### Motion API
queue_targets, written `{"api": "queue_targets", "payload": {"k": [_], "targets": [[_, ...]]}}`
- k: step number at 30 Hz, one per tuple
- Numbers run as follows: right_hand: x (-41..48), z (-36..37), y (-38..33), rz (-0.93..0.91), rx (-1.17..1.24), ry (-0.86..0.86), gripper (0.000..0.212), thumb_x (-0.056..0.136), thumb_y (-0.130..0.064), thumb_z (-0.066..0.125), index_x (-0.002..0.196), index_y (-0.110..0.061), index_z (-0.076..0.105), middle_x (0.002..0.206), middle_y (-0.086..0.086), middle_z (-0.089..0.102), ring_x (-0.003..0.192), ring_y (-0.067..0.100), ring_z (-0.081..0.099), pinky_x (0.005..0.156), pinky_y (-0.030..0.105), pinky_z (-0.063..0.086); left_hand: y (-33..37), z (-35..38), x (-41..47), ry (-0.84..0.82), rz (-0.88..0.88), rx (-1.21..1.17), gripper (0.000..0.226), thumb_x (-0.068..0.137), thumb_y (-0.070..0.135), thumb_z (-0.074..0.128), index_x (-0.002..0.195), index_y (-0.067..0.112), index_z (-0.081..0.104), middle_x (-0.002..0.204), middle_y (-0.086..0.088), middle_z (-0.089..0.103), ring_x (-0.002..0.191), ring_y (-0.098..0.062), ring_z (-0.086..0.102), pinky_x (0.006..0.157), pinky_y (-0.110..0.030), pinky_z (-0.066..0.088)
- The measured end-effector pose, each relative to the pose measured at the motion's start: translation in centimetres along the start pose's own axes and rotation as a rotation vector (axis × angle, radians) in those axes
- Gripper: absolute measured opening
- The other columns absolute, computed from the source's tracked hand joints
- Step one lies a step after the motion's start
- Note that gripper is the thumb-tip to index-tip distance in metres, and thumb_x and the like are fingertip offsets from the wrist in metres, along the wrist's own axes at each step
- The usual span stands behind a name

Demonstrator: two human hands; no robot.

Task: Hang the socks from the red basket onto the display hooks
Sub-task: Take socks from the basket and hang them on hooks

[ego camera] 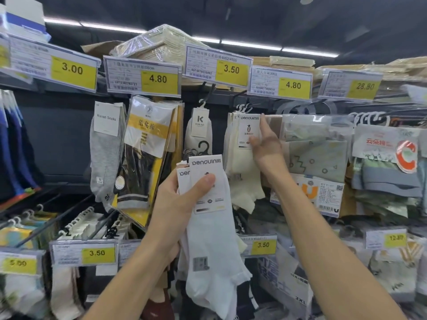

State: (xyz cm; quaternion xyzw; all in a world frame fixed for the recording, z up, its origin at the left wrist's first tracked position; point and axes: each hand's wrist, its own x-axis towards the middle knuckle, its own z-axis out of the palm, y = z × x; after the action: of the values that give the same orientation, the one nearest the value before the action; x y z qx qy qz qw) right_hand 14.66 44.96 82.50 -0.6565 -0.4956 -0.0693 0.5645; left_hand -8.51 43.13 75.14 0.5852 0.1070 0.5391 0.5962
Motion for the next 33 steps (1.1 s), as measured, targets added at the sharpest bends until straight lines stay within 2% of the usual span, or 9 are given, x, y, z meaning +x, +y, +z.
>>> {"api": "queue_targets", "payload": {"k": [4,7,10,14,17,20,24,27,33], "targets": [[-5.3,-0.5,-1.5,-0.115,-0.062,0.173,0.056,0.1,-0.013,0.049,0.153,-0.02,0.032,0.141,0.0,0.047,0.128,0.017,0.048,0.108,0.033,0.042,-0.3,-0.1,-0.1,0.004,0.009,0.002,0.02,0.063,0.04,0.079,0.083,0.039,0.076,0.096,-0.001,0.079,0.085,-0.022,0.077,0.063,-0.03,0.061],[-11.9,-0.3,-2.4,-0.311,0.293,0.128,0.037,0.096,-0.033,0.058,0.133,-0.034,0.056,0.117,-0.015,0.061,0.11,0.006,0.06,0.088,0.018,0.052,-0.4,0.1,-0.3,0.016,0.013,-0.004,0.025,0.064,0.04,0.08,0.088,0.035,0.076,0.097,-0.002,0.079,0.086,-0.021,0.077,0.065,-0.029,0.061],[-15.3,0.1,-3.7,-0.239,0.436,-0.11,0.04,0.084,-0.041,0.072,0.123,-0.038,0.063,0.11,-0.015,0.068,0.099,0.01,0.067,0.078,0.023,0.057,-0.6,0.6,-0.3,0.031,0.044,0.069,0.041,0.066,0.045,0.078,0.103,0.029,0.071,0.102,0.0,0.078,0.093,-0.02,0.076,0.074,-0.033,0.062],[-15.3,-0.6,-3.7,-0.162,0.495,-0.163,0.029,0.083,-0.017,0.078,0.108,-0.029,0.068,0.102,-0.011,0.074,0.091,0.012,0.071,0.078,0.032,0.06,-0.9,0.3,-0.6,-0.117,0.003,0.006,0.027,0.091,0.042,0.065,0.112,0.026,0.07,0.11,-0.004,0.076,0.099,-0.023,0.074,0.073,-0.029,0.06],[-15.0,-1.5,-3.2,-0.106,0.571,-0.113,0.027,0.083,-0.012,0.076,0.106,-0.023,0.066,0.103,-0.004,0.076,0.094,0.015,0.072,0.083,0.037,0.06,-0.6,-0.4,-0.9,-0.24,-0.026,-0.077,0.032,0.098,0.034,0.05,0.124,0.023,0.065,0.123,-0.008,0.072,0.111,-0.027,0.07,0.085,-0.034,0.059],[-15.1,-2.3,-2.8,-0.054,0.671,-0.084,0.029,0.079,-0.019,0.078,0.106,-0.023,0.068,0.104,-0.002,0.076,0.095,0.015,0.073,0.081,0.035,0.06,-0.5,-0.4,-1.2,-0.18,-0.014,-0.028,0.03,0.096,0.036,0.054,0.119,0.021,0.066,0.119,-0.01,0.073,0.109,-0.032,0.07,0.088,-0.043,0.06],[-15.9,-2.9,-2.7,-0.066,0.758,-0.153,0.029,0.074,-0.025,0.08,0.103,-0.028,0.073,0.105,0.002,0.076,0.095,0.019,0.073,0.074,0.032,0.061,0.0,0.1,-1.6,-0.096,0.057,0.002,0.015,0.093,0.035,0.058,0.098,0.029,0.071,0.107,-0.008,0.076,0.096,-0.026,0.074,0.077,-0.036,0.062],[-16.7,-2.3,-2.8,-0.102,0.676,-0.193,0.026,0.079,-0.016,0.078,0.104,-0.023,0.073,0.102,0.0,0.077,0.092,0.016,0.073,0.073,0.022,0.057,0.3,0.5,-1.7,-0.088,0.111,0.008,0.011,0.093,0.035,0.063,0.098,0.03,0.072,0.103,-0.007,0.077,0.09,-0.021,0.074,0.071,-0.029,0.06],[-17.3,-1.3,-3.0,-0.109,0.564,-0.187,0.024,0.084,-0.017,0.077,0.105,-0.025,0.071,0.101,-0.002,0.076,0.092,0.02,0.072,0.076,0.03,0.06,0.2,0.7,-1.9,-0.074,0.135,0.035,0.022,0.091,0.039,0.057,0.103,0.025,0.069,0.101,-0.003,0.076,0.093,-0.019,0.073,0.073,-0.029,0.06]]}}
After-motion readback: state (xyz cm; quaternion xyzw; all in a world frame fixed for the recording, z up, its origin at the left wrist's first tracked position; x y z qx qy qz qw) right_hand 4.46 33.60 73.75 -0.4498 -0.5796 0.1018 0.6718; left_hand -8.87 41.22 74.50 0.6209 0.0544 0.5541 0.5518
